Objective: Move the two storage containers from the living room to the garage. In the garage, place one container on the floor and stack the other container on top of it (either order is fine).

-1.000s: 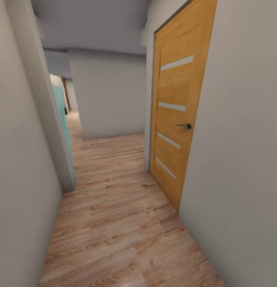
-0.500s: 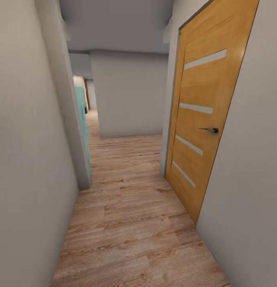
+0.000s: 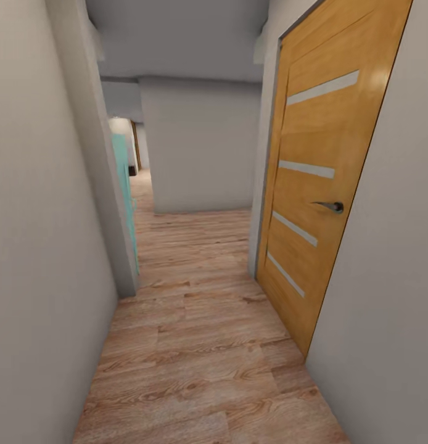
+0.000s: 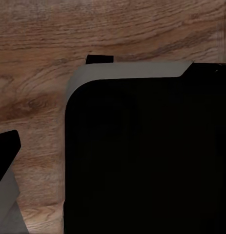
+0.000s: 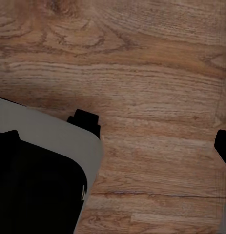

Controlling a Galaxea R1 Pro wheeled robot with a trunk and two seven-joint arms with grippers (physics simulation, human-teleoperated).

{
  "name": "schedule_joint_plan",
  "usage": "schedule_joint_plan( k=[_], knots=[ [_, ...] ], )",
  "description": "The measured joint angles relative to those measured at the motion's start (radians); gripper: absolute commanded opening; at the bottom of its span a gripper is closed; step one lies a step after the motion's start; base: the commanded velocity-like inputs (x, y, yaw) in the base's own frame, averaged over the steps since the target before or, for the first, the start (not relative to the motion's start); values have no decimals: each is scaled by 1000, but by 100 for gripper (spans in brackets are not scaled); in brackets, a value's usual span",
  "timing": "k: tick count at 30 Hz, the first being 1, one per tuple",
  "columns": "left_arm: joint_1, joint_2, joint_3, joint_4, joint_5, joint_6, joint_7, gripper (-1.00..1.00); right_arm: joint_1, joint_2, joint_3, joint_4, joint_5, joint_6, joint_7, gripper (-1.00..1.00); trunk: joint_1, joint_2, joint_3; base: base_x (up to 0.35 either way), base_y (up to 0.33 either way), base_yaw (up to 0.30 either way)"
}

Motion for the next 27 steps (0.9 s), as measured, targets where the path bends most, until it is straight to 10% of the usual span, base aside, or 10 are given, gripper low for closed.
schedule_joint_plan(
  k=[27],
  knots=[
    [0,2,-1,0,29,0,0,100,0,-1,0,0,0,-2,-1,100,0,0,0,222,-164,202]
  ],
)
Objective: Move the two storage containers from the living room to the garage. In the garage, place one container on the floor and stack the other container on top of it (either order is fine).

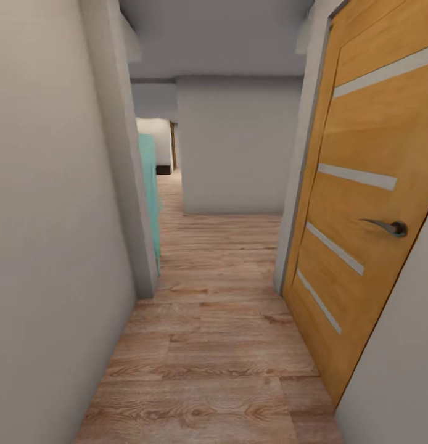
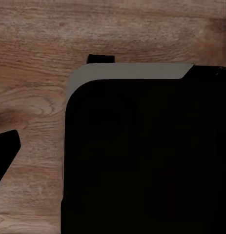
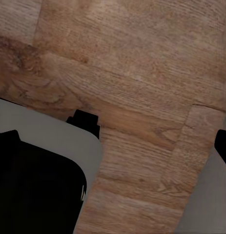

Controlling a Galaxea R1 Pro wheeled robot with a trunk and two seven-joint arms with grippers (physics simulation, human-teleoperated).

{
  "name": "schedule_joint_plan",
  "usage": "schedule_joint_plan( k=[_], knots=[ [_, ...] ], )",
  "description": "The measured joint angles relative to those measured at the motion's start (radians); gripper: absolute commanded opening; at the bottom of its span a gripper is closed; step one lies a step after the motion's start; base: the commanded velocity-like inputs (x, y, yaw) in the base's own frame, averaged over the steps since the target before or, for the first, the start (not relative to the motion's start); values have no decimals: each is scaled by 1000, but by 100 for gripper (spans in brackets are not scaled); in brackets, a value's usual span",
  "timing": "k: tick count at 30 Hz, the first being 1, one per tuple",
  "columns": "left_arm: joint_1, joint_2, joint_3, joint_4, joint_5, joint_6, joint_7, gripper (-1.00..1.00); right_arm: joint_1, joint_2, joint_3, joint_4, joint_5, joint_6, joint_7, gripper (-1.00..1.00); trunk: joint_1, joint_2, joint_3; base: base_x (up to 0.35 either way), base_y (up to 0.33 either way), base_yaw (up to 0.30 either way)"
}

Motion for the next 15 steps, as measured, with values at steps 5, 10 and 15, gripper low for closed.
schedule_joint_plan(
  k=[5,10,15],
  knots=[
    [0,0,0,0,1,0,0,100,0,0,0,0,0,1,0,100,0,0,0,198,-76,35],
    [0,3,0,0,1,0,-1,100,0,0,0,0,0,1,0,100,0,0,0,238,-8,4],
    [0,4,1,0,2,0,-1,100,0,0,0,0,0,1,0,100,0,0,0,307,-1,1]
  ],
)
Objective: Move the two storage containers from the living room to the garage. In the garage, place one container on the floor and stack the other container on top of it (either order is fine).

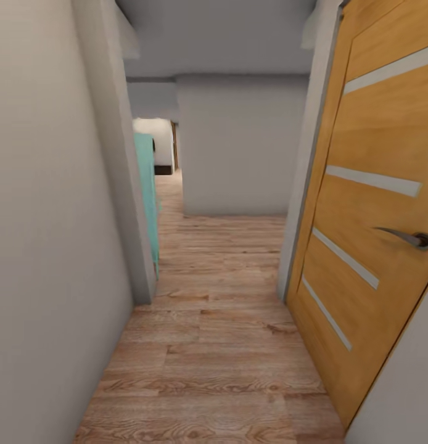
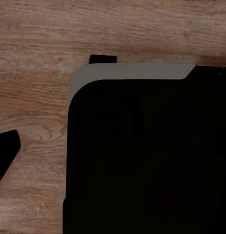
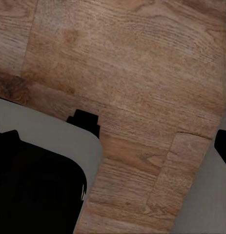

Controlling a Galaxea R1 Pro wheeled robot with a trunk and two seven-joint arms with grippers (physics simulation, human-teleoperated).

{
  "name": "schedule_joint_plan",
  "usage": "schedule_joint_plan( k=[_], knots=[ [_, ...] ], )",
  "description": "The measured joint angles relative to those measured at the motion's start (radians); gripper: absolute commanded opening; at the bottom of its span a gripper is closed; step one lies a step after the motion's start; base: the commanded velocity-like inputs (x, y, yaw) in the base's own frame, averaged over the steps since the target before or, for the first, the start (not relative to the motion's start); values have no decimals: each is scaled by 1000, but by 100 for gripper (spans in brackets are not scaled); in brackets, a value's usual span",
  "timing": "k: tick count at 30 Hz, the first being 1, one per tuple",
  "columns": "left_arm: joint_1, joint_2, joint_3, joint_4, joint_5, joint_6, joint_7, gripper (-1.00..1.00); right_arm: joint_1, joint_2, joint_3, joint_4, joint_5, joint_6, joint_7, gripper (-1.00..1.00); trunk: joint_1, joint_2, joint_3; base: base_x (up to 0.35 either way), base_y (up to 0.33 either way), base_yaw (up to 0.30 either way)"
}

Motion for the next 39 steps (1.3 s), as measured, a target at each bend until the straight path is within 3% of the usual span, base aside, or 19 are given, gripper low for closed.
schedule_joint_plan(
  k=[34,39],
  knots=[
    [0,0,0,0,2,0,1,100,0,2,-2,0,-3,1,3,100,0,0,0,321,0,0],
    [0,-1,0,1,2,0,1,100,6,11,-4,0,-21,-5,11,100,0,0,0,321,0,0]
  ],
)
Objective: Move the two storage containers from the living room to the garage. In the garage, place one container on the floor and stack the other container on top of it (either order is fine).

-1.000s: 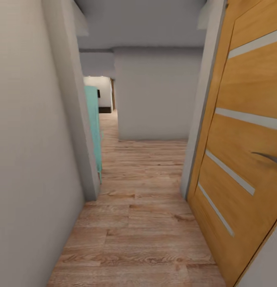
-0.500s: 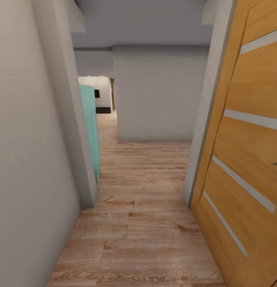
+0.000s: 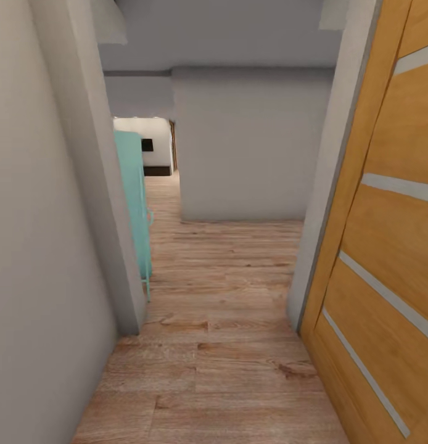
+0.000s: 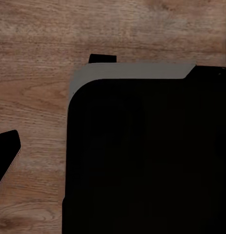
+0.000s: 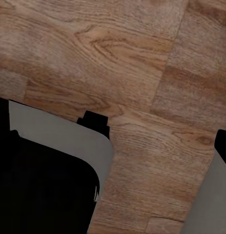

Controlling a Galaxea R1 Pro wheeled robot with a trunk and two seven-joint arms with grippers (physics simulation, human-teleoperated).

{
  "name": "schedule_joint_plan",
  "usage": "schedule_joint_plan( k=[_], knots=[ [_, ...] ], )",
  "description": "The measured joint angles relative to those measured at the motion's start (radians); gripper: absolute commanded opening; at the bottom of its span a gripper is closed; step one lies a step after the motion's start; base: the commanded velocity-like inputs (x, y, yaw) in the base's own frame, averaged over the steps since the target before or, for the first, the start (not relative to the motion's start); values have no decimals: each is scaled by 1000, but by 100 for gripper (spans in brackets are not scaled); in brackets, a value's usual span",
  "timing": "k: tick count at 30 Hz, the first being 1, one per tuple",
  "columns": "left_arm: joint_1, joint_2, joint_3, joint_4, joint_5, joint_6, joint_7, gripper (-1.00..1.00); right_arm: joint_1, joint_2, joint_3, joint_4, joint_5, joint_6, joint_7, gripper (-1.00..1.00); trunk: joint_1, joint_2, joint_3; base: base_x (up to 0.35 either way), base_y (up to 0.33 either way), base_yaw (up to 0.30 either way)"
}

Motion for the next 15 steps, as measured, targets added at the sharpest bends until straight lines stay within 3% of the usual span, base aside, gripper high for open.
schedule_joint_plan(
  k=[7,15],
  knots=[
    [0,-2,0,0,0,0,0,100,68,5,1,0,-10,-4,9,100,0,0,0,321,0,0],
    [0,-4,0,0,0,0,0,100,78,3,1,0,-11,-6,11,100,0,0,0,321,0,0]
  ],
)
